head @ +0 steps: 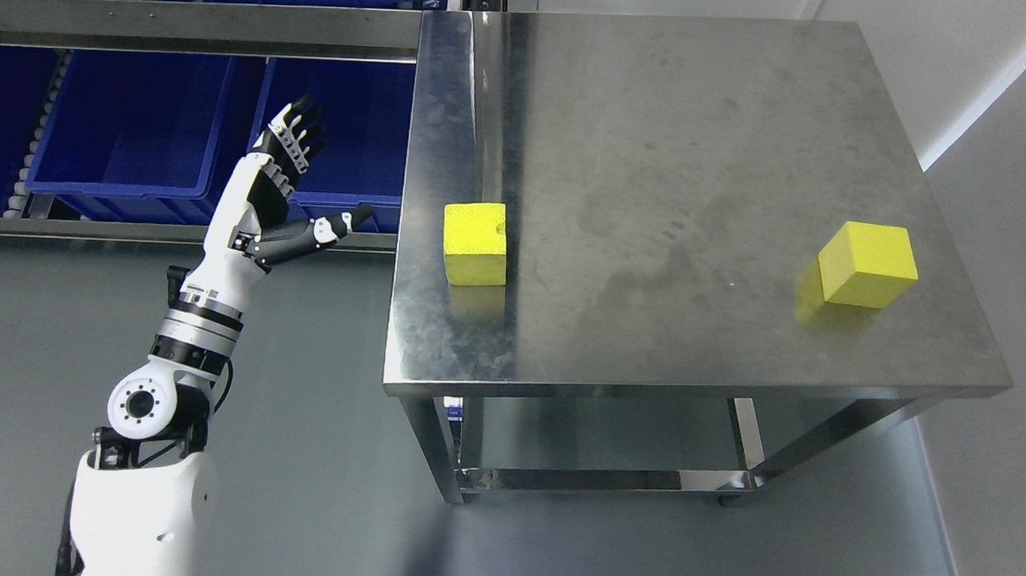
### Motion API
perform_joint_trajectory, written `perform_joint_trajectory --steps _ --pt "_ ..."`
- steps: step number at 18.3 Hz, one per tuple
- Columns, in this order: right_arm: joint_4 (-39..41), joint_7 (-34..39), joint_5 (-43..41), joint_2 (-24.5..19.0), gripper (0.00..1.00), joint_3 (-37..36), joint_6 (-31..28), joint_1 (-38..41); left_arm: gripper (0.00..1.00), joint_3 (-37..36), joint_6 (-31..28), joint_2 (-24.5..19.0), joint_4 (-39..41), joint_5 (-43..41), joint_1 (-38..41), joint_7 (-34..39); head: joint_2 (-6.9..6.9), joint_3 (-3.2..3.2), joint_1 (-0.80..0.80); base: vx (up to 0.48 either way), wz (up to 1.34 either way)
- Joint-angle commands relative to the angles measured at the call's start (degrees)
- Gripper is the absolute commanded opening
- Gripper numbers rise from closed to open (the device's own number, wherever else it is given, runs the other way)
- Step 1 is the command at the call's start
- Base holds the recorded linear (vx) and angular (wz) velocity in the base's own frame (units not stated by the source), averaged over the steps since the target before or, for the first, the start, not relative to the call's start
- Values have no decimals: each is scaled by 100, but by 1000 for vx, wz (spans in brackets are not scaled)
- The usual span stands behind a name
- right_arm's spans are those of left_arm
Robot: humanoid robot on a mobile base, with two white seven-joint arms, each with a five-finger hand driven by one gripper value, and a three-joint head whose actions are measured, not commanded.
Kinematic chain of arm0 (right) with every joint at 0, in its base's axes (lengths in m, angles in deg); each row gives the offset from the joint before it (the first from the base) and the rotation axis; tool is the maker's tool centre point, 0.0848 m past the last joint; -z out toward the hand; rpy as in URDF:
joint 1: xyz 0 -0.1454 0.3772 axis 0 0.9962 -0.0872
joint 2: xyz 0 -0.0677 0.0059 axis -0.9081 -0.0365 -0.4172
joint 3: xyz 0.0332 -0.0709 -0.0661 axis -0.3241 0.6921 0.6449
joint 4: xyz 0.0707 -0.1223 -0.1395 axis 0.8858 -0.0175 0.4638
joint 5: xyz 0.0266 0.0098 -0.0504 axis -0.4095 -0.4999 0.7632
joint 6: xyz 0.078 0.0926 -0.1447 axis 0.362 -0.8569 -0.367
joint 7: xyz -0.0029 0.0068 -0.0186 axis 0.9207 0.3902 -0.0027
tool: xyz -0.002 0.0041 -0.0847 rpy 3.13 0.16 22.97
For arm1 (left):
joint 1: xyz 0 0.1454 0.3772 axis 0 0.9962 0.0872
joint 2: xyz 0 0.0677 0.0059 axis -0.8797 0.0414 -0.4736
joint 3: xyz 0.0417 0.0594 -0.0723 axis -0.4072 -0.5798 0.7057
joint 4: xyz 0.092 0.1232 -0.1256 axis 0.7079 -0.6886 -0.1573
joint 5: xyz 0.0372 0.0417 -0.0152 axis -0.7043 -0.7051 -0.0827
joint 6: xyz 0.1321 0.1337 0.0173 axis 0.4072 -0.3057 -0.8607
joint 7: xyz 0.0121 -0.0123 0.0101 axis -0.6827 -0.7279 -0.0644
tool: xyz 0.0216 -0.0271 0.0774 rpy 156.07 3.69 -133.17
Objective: Move yellow foam block to right shelf middle
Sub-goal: 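Reach the left hand toward the yellow foam cube nearer the robot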
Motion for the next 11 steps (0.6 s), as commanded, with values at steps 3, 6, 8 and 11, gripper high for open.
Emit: perform_joint_trajectory --steps 3,6,8,11 --pt "100 4 0 100 100 0 -3 -9 100 -517 42 -613 -185 -53 -586 -1570 0 0 0 0 0" --pt "100 4 0 100 100 0 -3 -9 100 -1203 -186 -790 -703 -79 -1069 -1597 0 0 0 0 0" --pt "100 4 0 100 100 0 -3 -9 100 -1415 -213 -782 -1169 -254 -1360 -1615 0 0 0 0 0" --pt "100 4 0 100 100 0 -3 -9 100 -1792 -213 -729 -1460 -526 -1431 -1624 0 0 0 0 0"
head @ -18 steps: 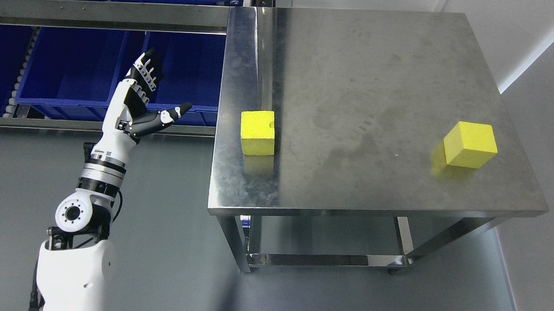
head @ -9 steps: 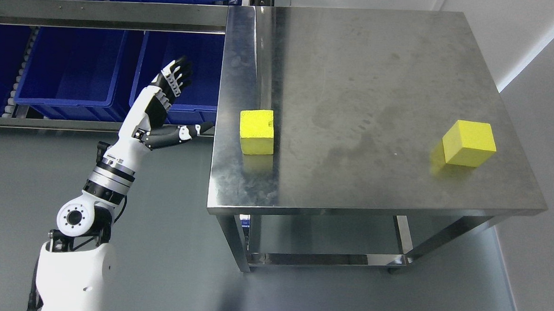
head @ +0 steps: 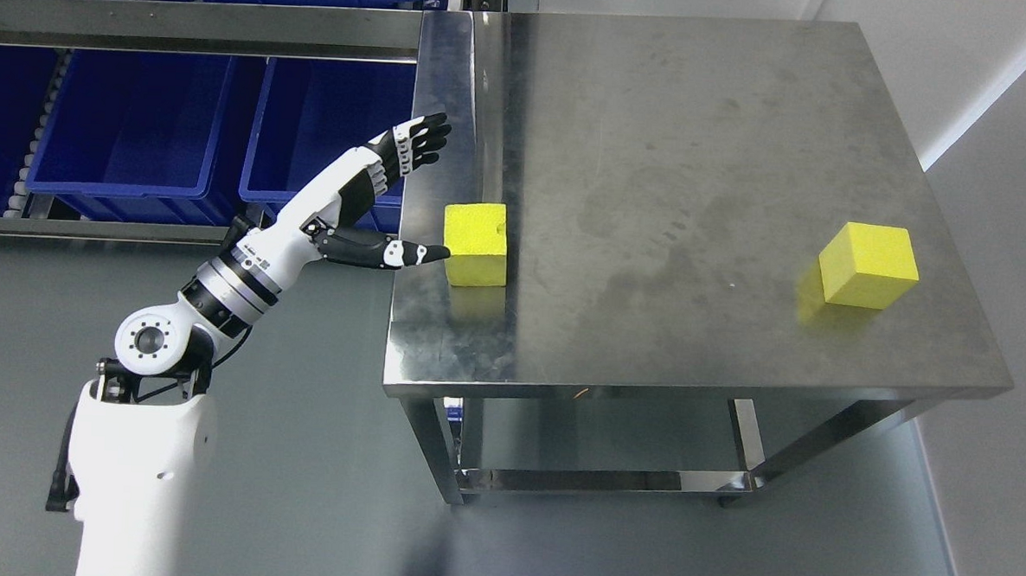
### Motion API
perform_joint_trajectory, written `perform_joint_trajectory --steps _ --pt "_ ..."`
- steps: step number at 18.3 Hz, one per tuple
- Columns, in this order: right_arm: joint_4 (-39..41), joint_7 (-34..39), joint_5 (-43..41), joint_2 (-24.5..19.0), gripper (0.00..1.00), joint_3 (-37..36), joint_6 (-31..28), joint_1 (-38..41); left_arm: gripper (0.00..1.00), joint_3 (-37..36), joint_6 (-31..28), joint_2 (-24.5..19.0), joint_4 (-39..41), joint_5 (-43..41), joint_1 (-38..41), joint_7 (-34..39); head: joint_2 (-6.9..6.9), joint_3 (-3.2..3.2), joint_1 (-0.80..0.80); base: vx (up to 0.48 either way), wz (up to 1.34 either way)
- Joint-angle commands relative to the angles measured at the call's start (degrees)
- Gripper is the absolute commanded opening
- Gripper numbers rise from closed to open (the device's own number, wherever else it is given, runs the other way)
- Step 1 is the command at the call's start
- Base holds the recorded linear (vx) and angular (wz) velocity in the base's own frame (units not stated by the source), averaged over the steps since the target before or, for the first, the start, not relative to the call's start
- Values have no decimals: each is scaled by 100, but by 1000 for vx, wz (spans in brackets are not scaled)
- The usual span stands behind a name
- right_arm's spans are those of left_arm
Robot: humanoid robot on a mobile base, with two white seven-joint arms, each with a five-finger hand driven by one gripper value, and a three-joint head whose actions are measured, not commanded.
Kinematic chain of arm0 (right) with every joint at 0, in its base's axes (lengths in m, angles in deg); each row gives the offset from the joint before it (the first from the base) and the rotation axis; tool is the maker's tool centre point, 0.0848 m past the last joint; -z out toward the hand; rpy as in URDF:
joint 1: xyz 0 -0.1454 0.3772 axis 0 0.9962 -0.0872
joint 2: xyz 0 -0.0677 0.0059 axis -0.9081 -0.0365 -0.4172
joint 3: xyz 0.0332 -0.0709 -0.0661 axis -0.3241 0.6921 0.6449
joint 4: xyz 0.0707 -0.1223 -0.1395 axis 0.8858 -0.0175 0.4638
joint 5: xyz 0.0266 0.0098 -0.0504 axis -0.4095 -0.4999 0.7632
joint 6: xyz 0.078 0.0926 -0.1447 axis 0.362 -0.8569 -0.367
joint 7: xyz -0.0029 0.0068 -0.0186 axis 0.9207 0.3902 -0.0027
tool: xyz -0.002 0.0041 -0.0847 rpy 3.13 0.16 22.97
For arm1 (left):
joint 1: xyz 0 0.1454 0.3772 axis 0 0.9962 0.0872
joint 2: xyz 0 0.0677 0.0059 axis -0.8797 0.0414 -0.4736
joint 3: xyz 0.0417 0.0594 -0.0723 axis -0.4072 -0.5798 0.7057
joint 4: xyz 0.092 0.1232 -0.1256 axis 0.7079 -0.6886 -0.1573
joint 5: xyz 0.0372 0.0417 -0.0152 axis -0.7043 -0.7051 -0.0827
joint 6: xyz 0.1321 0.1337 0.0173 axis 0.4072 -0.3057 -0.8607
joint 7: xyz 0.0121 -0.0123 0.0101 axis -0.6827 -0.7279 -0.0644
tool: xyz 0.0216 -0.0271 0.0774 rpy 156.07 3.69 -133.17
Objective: Move yellow foam block to right shelf middle
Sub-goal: 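Close the left hand around the yellow foam cube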
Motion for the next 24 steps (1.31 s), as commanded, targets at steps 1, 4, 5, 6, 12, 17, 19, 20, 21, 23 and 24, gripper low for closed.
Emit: perform_joint_trajectory --steps 1,4,5,6,12,17,19,20,21,23,24 --pt "100 4 0 100 100 0 0 -9 100 -1192 -49 -261 -1051 -372 -458 -33 0 0 0 0 0" --pt "100 4 0 100 100 0 0 -9 100 -1413 -49 -147 -1401 -504 -476 -33 0 0 0 0 0" --pt "100 4 0 100 100 0 0 -9 100 -1421 -41 -103 -1525 -609 -546 -33 0 0 0 0 0" --pt "100 4 0 100 100 0 0 -9 100 -1421 -40 -59 -1631 -714 -607 -33 0 0 0 0 0" --pt "100 4 0 100 100 0 0 -9 98 -1430 -32 196 -2115 -1146 -836 -50 0 0 0 0 0" --pt "100 4 0 100 100 0 0 -9 66 -1063 275 372 -2168 -1129 -854 -121 0 0 0 0 14" --pt "100 4 0 100 100 0 0 -9 50 -746 591 527 -2168 -1111 -845 -147 0 0 0 -1 54" --pt "100 4 0 100 100 0 0 -9 46 -623 679 527 -2159 -1102 -854 -147 0 0 0 0 59" --pt "100 4 0 100 100 0 0 -9 44 -526 741 527 -2142 -1085 -854 -147 0 0 0 0 65" --pt "100 4 0 100 100 0 0 -9 40 -297 978 527 -2019 -954 -898 -138 0 0 0 4 40" --pt "100 4 0 100 100 0 0 -9 40 -244 1118 527 -1870 -700 -1028 -69 0 0 0 7 16"
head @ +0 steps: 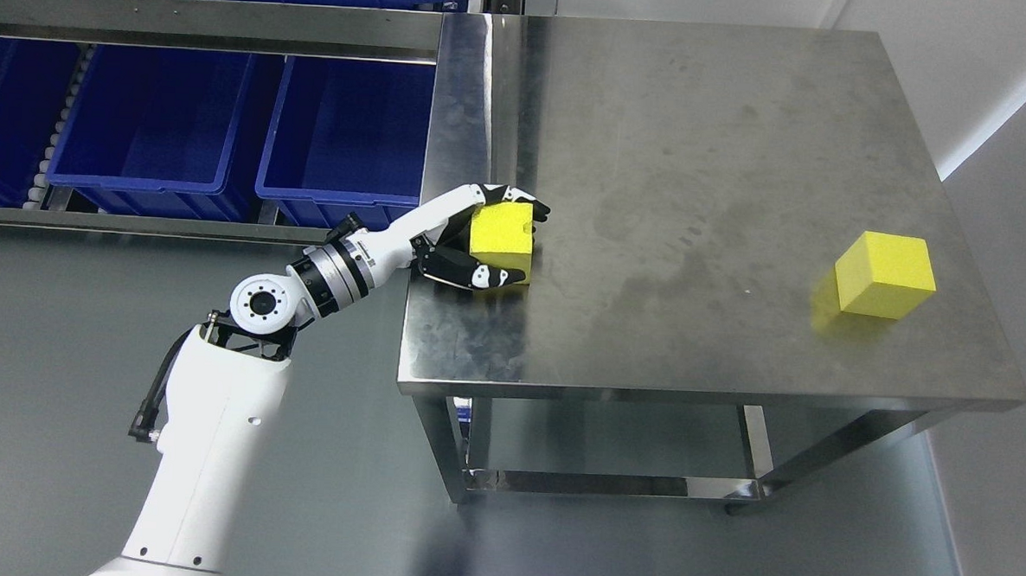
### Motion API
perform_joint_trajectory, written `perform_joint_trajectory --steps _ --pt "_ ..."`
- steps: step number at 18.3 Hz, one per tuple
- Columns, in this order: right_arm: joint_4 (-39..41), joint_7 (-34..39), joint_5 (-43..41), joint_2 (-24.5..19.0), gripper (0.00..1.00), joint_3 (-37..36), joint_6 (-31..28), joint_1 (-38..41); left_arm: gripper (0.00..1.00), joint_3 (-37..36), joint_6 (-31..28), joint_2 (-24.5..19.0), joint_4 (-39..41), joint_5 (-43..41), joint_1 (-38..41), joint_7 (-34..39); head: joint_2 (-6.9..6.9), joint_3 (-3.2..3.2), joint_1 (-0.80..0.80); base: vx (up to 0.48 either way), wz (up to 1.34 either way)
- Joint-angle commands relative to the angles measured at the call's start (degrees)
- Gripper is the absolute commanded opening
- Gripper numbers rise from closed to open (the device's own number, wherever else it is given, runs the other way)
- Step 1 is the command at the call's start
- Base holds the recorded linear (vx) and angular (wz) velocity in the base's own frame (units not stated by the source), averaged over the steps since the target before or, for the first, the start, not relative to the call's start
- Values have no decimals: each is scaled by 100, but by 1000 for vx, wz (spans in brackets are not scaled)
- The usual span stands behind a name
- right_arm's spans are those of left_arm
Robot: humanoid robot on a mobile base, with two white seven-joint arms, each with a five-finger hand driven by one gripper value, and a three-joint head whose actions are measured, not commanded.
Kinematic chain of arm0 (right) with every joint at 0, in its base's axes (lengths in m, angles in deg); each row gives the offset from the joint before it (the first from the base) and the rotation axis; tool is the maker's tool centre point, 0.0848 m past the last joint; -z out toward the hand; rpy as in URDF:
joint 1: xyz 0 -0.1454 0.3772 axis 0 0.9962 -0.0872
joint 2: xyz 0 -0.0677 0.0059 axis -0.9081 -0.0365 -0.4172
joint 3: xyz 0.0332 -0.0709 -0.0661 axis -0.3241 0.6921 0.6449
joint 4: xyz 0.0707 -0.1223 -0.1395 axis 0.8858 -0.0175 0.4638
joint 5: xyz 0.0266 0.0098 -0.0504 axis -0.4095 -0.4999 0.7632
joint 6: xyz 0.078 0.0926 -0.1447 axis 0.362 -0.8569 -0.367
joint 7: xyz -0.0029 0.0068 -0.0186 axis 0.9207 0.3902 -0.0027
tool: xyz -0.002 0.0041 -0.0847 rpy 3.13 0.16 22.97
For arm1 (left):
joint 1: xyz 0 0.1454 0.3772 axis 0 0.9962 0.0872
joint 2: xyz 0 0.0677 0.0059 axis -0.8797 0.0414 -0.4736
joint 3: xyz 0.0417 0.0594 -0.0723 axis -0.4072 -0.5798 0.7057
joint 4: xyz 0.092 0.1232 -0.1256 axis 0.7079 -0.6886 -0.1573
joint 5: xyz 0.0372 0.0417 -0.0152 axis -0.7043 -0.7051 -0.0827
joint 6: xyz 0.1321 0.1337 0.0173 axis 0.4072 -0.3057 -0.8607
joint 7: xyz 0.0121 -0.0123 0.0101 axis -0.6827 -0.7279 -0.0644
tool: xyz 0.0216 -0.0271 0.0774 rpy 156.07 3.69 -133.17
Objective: Move yellow foam block to right shelf middle
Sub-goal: 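Close the left hand around the yellow foam cube, then lift the cube with the left hand up and away from the table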
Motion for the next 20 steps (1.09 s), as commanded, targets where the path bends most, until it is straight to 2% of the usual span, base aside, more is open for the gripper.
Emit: perform_joint_trajectory --steps 1,4,7,11,13,20 --pt "100 4 0 100 100 0 1 -9 40 711 460 182 130 709 -339 160 0 0 0 0 0" --pt "100 4 0 100 100 0 1 -9 40 1387 486 182 814 1536 -594 764 0 0 0 -2 -20" --pt "100 4 0 100 100 0 1 -9 42 1801 539 182 1229 1644 -577 1634 0 0 0 4 -49" --pt "100 4 0 100 100 0 1 -9 43 2136 934 182 1256 1644 -332 2874 0 0 0 1 6" --pt "100 4 0 100 100 0 1 -9 43 2267 1084 182 1256 1644 -209 3139 0 0 0 0 0" --pt "100 4 0 100 100 0 1 -9 43 2400 1164 182 1248 1644 126 3122 0 0 0 -15 10"
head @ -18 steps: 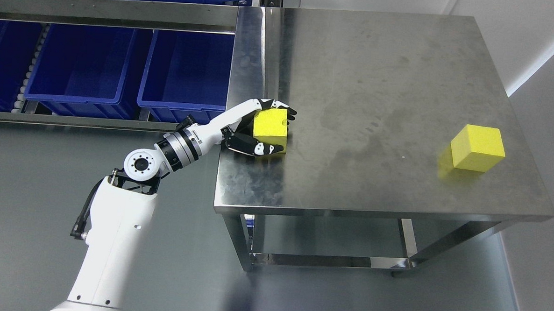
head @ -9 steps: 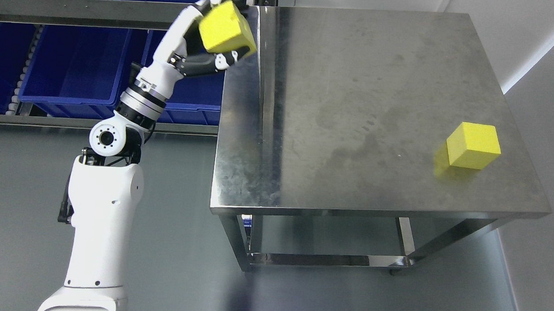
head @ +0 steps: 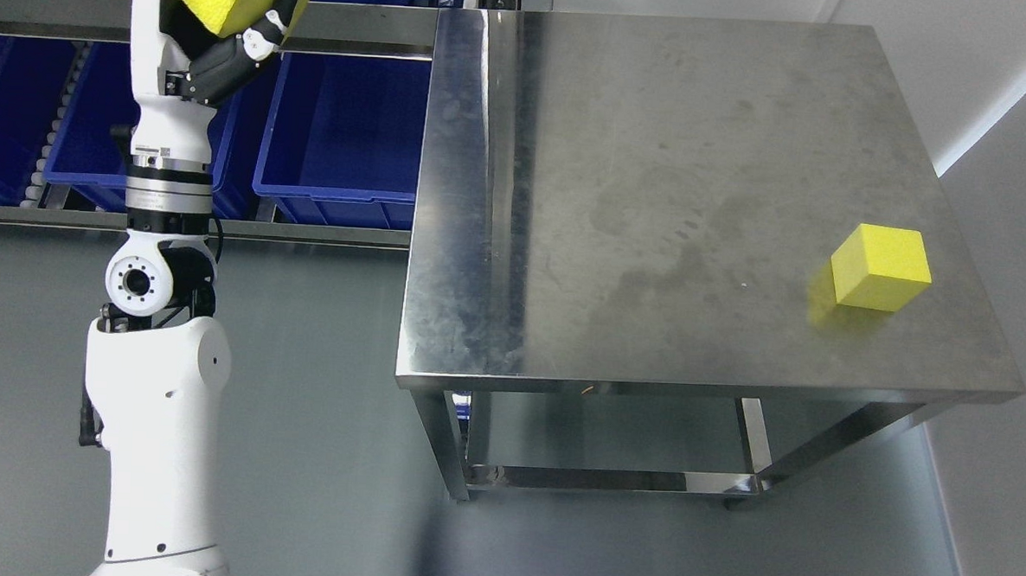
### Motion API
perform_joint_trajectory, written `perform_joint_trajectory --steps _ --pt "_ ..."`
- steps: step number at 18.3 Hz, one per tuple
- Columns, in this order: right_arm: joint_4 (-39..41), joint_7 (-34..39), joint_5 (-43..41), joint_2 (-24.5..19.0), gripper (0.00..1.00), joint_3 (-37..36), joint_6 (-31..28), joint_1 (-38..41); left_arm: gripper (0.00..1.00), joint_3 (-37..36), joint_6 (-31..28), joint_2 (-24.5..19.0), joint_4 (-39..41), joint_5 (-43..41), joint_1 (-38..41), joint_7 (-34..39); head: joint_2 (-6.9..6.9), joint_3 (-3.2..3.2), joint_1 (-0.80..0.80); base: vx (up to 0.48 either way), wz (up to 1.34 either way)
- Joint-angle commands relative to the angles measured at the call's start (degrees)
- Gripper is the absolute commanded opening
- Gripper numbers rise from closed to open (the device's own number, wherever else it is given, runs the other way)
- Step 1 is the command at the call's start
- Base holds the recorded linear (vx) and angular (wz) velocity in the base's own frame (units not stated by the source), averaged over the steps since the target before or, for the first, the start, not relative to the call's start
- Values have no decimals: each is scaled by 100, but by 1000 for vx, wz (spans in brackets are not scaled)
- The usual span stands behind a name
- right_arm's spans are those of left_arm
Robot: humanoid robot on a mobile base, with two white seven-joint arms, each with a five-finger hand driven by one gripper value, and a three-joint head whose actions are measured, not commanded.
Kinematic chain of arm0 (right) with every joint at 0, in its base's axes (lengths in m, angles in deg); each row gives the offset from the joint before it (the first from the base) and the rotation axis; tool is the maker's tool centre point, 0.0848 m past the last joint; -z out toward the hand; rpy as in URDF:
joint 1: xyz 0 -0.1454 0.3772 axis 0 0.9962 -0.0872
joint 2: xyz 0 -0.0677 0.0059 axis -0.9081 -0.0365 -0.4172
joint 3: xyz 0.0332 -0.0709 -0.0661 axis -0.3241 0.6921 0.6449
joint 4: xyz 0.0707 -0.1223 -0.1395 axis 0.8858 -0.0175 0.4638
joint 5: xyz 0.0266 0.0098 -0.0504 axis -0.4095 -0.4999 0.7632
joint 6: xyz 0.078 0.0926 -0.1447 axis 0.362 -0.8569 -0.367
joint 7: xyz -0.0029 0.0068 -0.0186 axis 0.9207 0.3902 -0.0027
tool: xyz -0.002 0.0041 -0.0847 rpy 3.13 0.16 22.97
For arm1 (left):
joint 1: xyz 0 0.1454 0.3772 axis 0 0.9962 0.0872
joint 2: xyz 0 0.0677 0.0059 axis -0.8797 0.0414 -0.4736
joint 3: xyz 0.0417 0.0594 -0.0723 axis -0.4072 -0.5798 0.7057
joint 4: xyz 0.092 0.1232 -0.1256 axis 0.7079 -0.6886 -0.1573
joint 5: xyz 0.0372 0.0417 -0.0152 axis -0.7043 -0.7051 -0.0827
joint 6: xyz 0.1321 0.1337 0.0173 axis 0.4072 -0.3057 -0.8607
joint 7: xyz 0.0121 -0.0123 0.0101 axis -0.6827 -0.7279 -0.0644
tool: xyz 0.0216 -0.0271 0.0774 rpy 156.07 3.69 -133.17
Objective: Move yellow foam block to right shelf middle
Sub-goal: 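Lift the cube with the left hand up and away from the table, then hold the cube raised in the left hand while turning toward the bins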
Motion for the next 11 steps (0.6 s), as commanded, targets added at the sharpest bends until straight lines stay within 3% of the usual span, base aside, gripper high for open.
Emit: perform_joint_trajectory --steps 1,11 --pt "100 4 0 100 100 0 2 -10 43 590 19 -59 261 51 212 19 0 0 0 -15 132" --pt "100 4 0 100 100 0 2 -10 43 440 28 -59 269 51 467 10 0 0 0 28 391"
